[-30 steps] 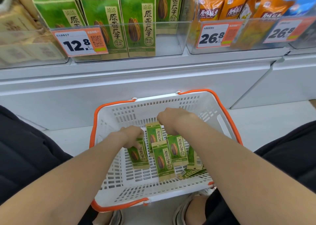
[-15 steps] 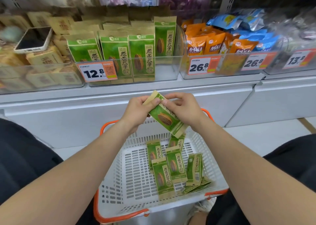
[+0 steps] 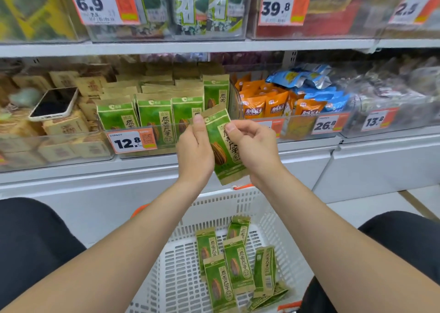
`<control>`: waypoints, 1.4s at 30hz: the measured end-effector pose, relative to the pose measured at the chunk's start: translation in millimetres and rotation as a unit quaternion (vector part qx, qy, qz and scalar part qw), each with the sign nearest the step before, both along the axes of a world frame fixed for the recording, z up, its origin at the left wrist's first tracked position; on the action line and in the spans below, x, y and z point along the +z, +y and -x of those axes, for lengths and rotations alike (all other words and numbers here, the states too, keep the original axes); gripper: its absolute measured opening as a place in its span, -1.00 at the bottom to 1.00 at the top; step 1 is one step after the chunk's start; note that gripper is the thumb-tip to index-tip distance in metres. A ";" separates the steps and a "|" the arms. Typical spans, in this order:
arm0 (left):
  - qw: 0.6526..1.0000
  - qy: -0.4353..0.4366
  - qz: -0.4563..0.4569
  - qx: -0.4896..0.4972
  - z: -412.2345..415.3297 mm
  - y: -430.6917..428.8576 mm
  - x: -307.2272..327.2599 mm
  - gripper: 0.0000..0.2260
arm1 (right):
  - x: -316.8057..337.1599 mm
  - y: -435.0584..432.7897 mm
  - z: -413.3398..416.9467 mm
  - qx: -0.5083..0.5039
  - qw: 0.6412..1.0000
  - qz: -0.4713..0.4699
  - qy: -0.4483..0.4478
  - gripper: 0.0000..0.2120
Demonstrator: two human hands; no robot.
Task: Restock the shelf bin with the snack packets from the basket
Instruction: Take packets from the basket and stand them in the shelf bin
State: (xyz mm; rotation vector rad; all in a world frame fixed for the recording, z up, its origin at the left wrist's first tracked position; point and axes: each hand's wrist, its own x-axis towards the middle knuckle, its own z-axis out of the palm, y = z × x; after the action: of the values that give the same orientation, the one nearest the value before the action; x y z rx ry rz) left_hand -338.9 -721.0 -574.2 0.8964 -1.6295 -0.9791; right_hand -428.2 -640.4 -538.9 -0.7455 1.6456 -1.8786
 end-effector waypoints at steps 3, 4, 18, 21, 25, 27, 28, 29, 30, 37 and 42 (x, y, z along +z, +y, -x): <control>0.993 -0.047 0.094 0.049 2.4 -10.5 24.0 -0.47 | 21.2 -1.2 13.4 0.037 0.998 -0.004 0.060 -0.67; 0.988 -0.070 0.130 0.053 1.4 -15.4 32.3 -0.46 | 28.3 -1.6 17.6 0.053 0.994 -0.009 0.097 -0.57; 0.936 -0.184 0.290 0.077 14.7 -72.3 91.0 -0.77 | 102.2 -58.9 51.4 0.014 0.863 -0.029 0.503 -0.47; 0.899 -0.325 0.278 0.098 13.6 -85.8 85.7 -0.71 | 91.8 -71.0 62.6 0.012 0.851 -0.016 0.525 -0.49; 0.835 -0.463 0.286 0.085 5.5 -98.6 73.0 -0.50 | 61.8 -83.6 75.8 0.043 0.836 -0.066 0.543 -0.53; 0.805 -0.498 0.310 0.088 4.7 -102.3 67.5 -0.39 | 53.2 -92.2 82.3 0.043 0.787 -0.138 0.600 -0.56; 0.795 -0.507 0.319 0.093 4.9 -104.4 66.9 -0.36 | 50.3 -96.1 84.8 0.025 0.745 -0.182 0.641 -0.57; 0.788 -0.512 0.328 0.097 5.6 -107.6 67.0 -0.32 | 47.2 -100.1 86.9 0.008 0.702 -0.222 0.676 -0.58; 0.782 -0.517 0.333 0.100 6.3 -110.3 68.4 -0.29 | 43.9 -103.9 87.4 -0.001 0.664 -0.257 0.703 -0.58; 0.776 -0.534 0.325 0.086 13.1 -120.6 71.5 -0.11 | 41.9 -129.5 80.4 -0.053 0.620 -0.262 0.737 -0.64; 0.783 -0.526 0.321 0.088 13.4 -119.1 70.8 -0.13 | 36.4 -142.0 85.6 -0.120 0.626 -0.248 0.729 -0.50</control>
State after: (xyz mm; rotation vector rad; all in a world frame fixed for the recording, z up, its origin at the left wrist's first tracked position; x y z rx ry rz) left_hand -352.3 -840.1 -503.4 1.1310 -2.4892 0.3881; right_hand -513.8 -782.4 -502.5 -2.1151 3.0486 -0.4480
